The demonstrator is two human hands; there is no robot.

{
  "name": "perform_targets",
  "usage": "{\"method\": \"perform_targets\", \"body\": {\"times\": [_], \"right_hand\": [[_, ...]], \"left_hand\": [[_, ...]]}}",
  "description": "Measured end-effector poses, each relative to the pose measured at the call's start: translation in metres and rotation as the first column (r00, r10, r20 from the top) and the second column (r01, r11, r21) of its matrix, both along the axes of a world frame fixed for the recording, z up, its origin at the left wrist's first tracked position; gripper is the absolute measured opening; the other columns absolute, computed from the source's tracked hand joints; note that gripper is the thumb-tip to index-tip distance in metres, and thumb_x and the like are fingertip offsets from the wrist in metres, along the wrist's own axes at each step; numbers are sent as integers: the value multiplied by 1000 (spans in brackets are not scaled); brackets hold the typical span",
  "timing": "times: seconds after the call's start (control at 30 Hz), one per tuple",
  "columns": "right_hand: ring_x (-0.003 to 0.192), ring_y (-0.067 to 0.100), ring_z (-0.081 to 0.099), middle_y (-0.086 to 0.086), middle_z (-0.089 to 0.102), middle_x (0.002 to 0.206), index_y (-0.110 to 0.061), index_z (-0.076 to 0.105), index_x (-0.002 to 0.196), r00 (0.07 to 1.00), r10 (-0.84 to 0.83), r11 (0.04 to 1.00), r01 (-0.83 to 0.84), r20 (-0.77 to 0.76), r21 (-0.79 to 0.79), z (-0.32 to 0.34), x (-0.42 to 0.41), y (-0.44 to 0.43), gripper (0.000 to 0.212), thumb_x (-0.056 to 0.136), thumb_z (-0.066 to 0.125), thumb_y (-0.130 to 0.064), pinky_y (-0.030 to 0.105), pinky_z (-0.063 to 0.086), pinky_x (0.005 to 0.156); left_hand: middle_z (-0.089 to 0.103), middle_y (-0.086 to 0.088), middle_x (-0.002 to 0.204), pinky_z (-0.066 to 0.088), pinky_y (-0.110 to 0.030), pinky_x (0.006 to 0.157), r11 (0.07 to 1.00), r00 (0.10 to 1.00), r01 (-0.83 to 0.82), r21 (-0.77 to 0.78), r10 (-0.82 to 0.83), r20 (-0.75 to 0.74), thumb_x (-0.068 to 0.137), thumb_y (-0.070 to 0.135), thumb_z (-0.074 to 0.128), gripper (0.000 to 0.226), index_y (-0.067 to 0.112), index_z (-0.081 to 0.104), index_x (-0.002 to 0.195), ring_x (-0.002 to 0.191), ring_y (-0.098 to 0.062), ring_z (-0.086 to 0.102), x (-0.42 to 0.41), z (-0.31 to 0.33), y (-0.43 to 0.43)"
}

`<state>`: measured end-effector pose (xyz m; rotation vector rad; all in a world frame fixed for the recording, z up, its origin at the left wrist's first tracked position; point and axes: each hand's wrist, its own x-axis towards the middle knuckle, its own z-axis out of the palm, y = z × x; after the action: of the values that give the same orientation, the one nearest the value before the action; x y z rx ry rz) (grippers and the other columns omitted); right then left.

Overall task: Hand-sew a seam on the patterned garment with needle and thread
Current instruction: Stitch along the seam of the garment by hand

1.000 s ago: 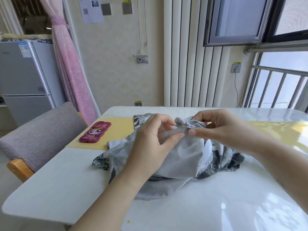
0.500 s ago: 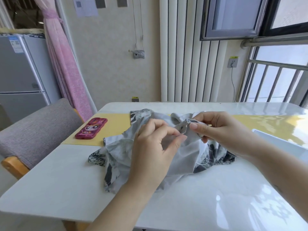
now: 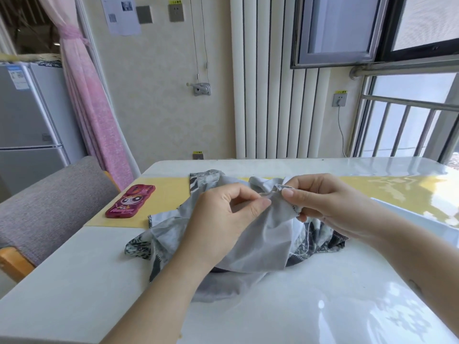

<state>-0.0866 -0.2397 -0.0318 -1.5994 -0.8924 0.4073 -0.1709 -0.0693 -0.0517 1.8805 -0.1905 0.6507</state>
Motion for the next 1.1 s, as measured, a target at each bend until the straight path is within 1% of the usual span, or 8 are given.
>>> {"method": "perform_targets", "body": {"times": [0.17, 0.3, 0.43, 0.5, 0.63, 0.73, 0.97, 1.1], "right_hand": [[39, 0, 39, -10, 47, 44, -1, 49, 67, 994, 8, 1000, -5, -105, 30, 1, -5, 2, 24, 77, 53, -23, 17, 35, 53], [40, 3, 37, -7, 47, 48, -1, 49, 66, 989, -23, 998, 32, -146, 59, -6, -6, 3, 27, 78, 54, -25, 18, 36, 52], [46, 8, 30, -2, 46, 54, 14, 51, 76, 995, -90, 996, 91, -52, 23, -9, -3, 2, 48, 79, 56, -34, 19, 36, 54], [47, 9, 29, 0, 44, 55, 11, 52, 75, 994, -104, 994, 105, -37, 36, -9, -2, 3, 46, 79, 57, -35, 19, 36, 54], [54, 13, 30, 0, 45, 56, 0, 55, 73, 994, -94, 995, 96, -52, 36, -9, -1, 3, 36, 82, 60, -35, 19, 36, 53], [54, 14, 31, 1, 45, 57, -3, 56, 70, 995, -85, 996, 87, -56, 31, -10, 1, 1, 34, 83, 63, -34, 18, 36, 52], [48, 11, 26, 9, 28, 60, 2, 58, 75, 998, -58, 996, 56, -29, -69, -7, 21, -4, 40, 80, 56, -38, 18, 35, 51], [55, 14, 40, 10, 41, 64, -13, 63, 71, 990, -126, 979, 135, 66, -150, -13, 37, -7, 33, 88, 61, -41, 34, 32, 61]], "left_hand": [[63, 12, 63, 44, -11, 63, 998, 1000, 12, -69, -11, 13, 82, 6, 70, 20, 19, 63, 68, 62, -1, 56, 5, -4, 0], [64, 16, 71, 46, -12, 72, 993, 998, 56, -104, -60, -34, 86, 2, 65, 21, 22, 62, 86, 73, -3, 59, 9, -6, -2], [67, 2, 81, 47, -20, 75, 999, 996, 38, -26, -40, -78, 83, 27, 53, 12, 28, 65, 88, 79, -10, 59, 11, -7, -7], [65, -3, 80, 44, -16, 70, 999, 998, 47, -9, -47, -46, 82, 29, 48, 16, 25, 64, 84, 74, -7, 55, 10, -6, -11], [62, 17, 77, 40, -6, 70, 998, 997, 66, 2, -66, 34, 90, 23, 62, 8, 23, 61, 83, 73, 6, 55, 10, -6, -20], [64, 19, 75, 40, -7, 71, 992, 994, 103, -68, -101, 38, 88, 14, 65, 11, 22, 63, 82, 72, 7, 56, 16, -8, -19], [70, 16, 79, 44, -8, 76, 963, 967, 206, -173, -228, -117, 85, 6, 66, 15, 21, 69, 84, 80, 6, 62, 33, -7, -9], [71, 13, 81, 46, -10, 77, 962, 966, 169, -213, -205, -160, 83, 11, 67, 9, 19, 70, 83, 81, 3, 63, 48, -12, -9]]}}
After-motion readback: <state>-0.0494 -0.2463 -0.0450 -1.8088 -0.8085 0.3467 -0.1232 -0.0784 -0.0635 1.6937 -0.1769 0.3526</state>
